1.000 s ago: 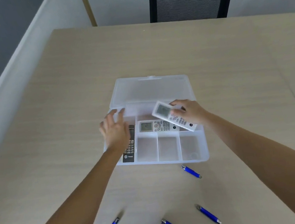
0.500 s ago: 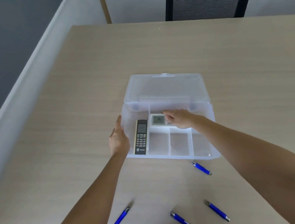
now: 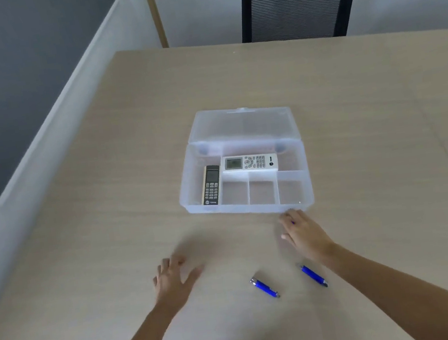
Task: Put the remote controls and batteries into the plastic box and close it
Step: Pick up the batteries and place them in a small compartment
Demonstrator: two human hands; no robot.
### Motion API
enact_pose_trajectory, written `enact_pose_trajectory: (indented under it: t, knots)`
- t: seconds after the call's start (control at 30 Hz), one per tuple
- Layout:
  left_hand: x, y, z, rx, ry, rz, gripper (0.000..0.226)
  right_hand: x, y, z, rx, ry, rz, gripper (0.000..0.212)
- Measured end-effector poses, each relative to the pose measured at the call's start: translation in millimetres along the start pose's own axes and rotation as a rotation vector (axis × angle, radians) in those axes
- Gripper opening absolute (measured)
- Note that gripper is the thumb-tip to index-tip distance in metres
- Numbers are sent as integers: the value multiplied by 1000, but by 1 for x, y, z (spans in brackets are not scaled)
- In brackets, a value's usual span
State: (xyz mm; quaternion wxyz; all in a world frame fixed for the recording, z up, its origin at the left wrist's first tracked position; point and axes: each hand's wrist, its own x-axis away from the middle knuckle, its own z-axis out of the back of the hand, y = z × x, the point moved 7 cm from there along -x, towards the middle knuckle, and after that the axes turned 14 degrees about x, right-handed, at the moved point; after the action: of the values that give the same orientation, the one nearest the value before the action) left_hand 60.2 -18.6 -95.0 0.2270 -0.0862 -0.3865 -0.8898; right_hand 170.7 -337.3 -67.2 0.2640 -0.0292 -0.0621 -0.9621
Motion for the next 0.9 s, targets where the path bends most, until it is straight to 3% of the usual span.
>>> enact_pose_trajectory:
  t: [0.07, 0.13, 0.3, 0.37, 0.43, 0.5, 0.6, 0.7, 0.8, 0.9]
  knots:
    - [18, -8, -8, -88, -59, -47, 26, -7, 5, -18, 63, -80, -33, 49]
    - [25, -5, -11, -126, -100, -88, 17, -16, 6, -24, 92, -140, -64, 46]
    - [48, 53, -45, 9, -348, -259, 11, -13, 20, -32, -321, -311, -272, 4]
    - [63, 91, -71, -59, -448, -439, 13, 6, 31, -34, -422, -347, -347, 20]
    - [74, 119, -94, -163, -493, -595, 17, 31, 36, -32, -430, -408, -320, 18]
    - [74, 128, -112, -291, -514, -676, 18, 56, 35, -28, -423, -474, -280, 10]
    - [75, 129, -127, -506, -554, -766, 36, 75, 20, -24, -401, -524, -193, 29]
    - [70, 127, -127, -650, -546, -732, 65, 76, 5, -20, -387, -497, -182, 43]
    - [70, 138, -120, -615, -514, -726, 44, 71, -5, -19, -318, -521, -137, 43]
    - [49, 142, -106, -311, -439, -463, 21, 60, 4, -12, -339, -558, -141, 36]
